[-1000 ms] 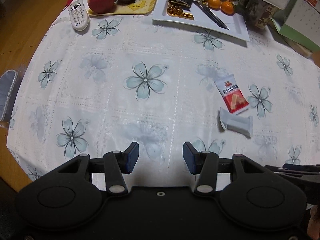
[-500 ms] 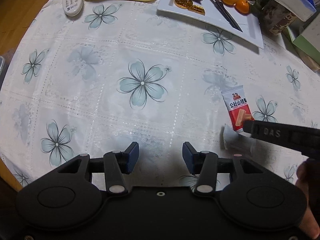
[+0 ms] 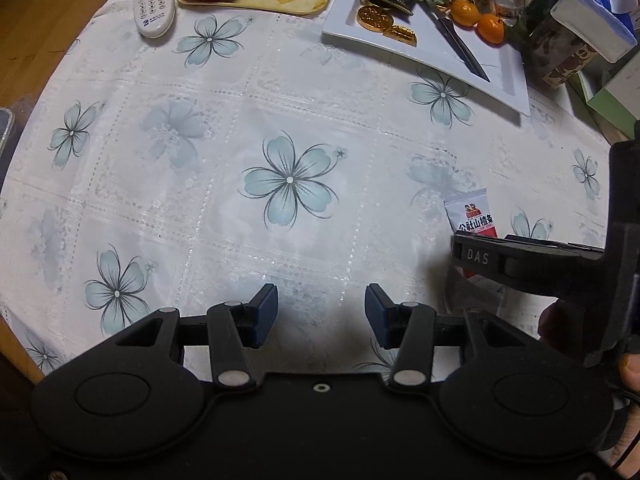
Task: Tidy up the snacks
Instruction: 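Grasp red-and-white packet with right tool while left tool approaches white bar, then close left tool on the white bar and lift it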
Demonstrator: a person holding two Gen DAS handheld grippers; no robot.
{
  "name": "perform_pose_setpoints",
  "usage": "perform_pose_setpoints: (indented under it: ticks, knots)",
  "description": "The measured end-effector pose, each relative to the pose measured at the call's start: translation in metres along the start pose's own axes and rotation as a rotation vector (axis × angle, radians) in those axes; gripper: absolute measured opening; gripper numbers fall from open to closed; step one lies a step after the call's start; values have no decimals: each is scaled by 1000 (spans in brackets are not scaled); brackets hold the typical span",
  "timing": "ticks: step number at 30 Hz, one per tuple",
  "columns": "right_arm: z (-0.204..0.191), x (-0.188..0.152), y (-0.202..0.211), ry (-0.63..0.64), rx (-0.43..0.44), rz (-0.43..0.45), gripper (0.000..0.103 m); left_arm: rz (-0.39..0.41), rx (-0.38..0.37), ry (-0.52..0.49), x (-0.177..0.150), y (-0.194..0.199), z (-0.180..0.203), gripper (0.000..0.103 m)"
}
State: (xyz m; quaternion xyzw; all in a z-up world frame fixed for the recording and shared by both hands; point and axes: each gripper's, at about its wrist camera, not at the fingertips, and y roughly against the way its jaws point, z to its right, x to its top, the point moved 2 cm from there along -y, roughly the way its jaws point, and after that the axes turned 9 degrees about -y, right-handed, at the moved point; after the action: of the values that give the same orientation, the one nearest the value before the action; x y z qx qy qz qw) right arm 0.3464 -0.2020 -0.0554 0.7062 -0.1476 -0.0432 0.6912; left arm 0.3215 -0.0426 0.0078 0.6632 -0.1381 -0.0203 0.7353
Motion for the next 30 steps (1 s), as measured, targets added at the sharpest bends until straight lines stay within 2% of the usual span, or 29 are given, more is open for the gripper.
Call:
perform_pose_setpoints:
  ticks: [4, 5, 6, 9, 13, 18, 23, 27, 30]
  knots:
    - [3, -1, -3, 10, 24, -12, 46, -7, 8, 6, 1, -3, -1, 56]
    - [6, 0, -3, 5, 22, -11, 38, -8, 8, 3, 1, -3, -1, 56]
    - [9, 1, -2, 1, 15, -12, 34, -7, 9, 0, 1, -3, 0, 56]
    - [23, 3, -2, -35, -14, -29, 34, -5, 12, -10, 1, -3, 2, 56]
    - [58, -4, 1, -113, -93, -33, 34, -6, 14, -30, 0, -4, 9, 56]
    - [109, -30, 10, -253, -135, -107, 34, 14, -1, -77, 0, -6, 28, 56]
    - [131, -66, 27, -330, -80, -174, 34, 92, -12, -144, 7, -11, 61, 56]
    - [135, -92, 39, -336, -19, -174, 34, 111, -49, -209, 13, -23, 87, 56]
    - [135, -106, 40, -324, 2, -180, 34, 120, -36, -225, 16, -29, 97, 56]
